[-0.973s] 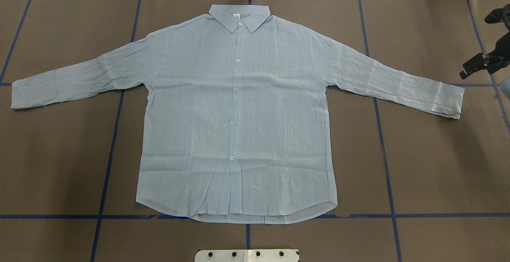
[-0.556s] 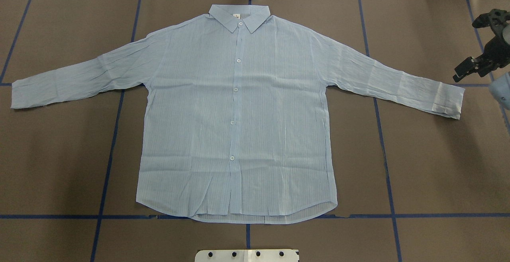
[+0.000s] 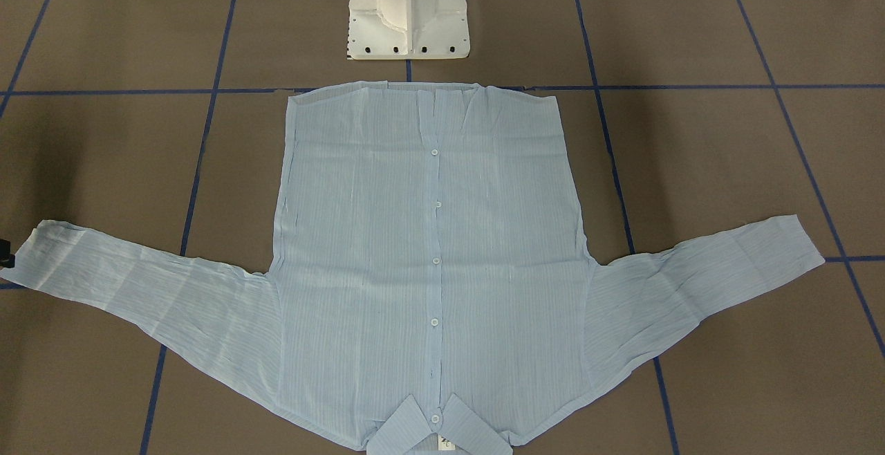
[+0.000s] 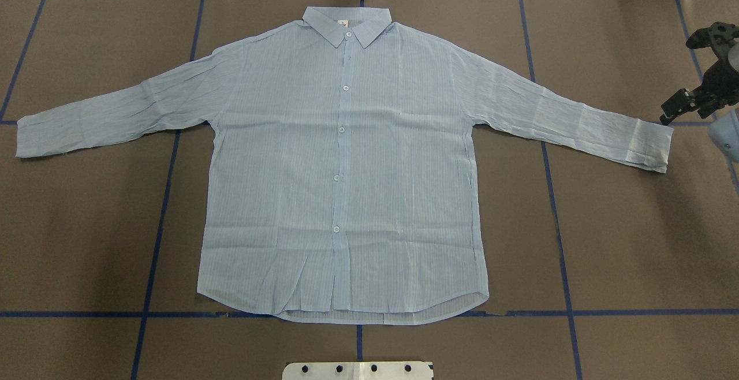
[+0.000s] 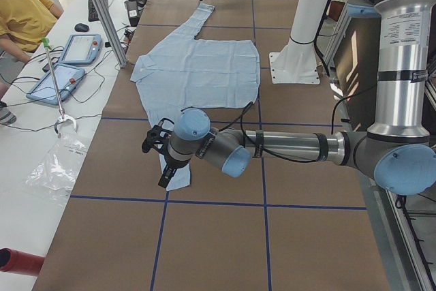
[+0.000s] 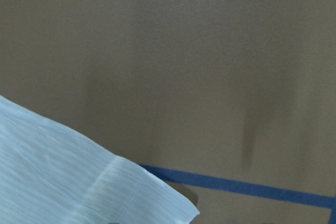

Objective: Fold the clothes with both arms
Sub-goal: 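Reach the right gripper to the nearest sleeve cuff and grasp it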

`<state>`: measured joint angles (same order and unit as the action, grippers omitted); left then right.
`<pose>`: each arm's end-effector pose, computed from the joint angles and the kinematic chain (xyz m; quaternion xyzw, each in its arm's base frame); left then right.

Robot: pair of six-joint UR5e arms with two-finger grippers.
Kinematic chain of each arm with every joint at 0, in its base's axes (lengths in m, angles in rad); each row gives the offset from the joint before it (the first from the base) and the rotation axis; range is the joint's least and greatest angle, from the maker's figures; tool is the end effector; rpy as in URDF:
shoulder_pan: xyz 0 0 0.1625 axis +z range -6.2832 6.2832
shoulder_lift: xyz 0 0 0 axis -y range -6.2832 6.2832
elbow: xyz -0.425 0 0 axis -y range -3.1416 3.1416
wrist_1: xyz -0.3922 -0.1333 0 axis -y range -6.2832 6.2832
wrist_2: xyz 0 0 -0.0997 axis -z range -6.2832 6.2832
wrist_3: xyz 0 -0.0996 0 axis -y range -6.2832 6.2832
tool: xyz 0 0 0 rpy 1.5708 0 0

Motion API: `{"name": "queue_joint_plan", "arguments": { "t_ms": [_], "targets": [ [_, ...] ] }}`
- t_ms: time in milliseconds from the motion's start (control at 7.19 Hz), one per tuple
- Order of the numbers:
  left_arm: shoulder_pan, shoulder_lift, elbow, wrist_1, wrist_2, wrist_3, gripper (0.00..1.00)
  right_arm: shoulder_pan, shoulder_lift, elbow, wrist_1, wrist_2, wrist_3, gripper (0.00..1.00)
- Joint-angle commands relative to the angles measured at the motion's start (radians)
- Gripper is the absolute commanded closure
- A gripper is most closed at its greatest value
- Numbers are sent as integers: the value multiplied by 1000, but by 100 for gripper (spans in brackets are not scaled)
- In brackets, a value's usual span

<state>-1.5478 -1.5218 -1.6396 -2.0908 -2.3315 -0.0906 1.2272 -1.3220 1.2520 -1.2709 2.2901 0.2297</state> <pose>-0.0533 -0.4953 0.5899 0.2269 0.3713 0.0687 0.8978 -0.1418 -0.5972 0.6521 0.0041 -0.3657 -0.0932 0.9260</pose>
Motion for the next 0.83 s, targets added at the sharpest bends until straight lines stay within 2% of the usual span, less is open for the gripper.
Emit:
{"name": "queue_joint_plan", "arguments": {
  "t_ms": [0,278,695],
  "targets": [
    [0,2,-5,0,0,0,0,0,4,-71,190,2,95,8],
    [-2,2,-12,2,0,0,0,0,-34,-65,266,-1,143,7],
    [-2,3,-13,2,0,2,0,-27,-33,-83,277,-3,143,8]
  ]
}}
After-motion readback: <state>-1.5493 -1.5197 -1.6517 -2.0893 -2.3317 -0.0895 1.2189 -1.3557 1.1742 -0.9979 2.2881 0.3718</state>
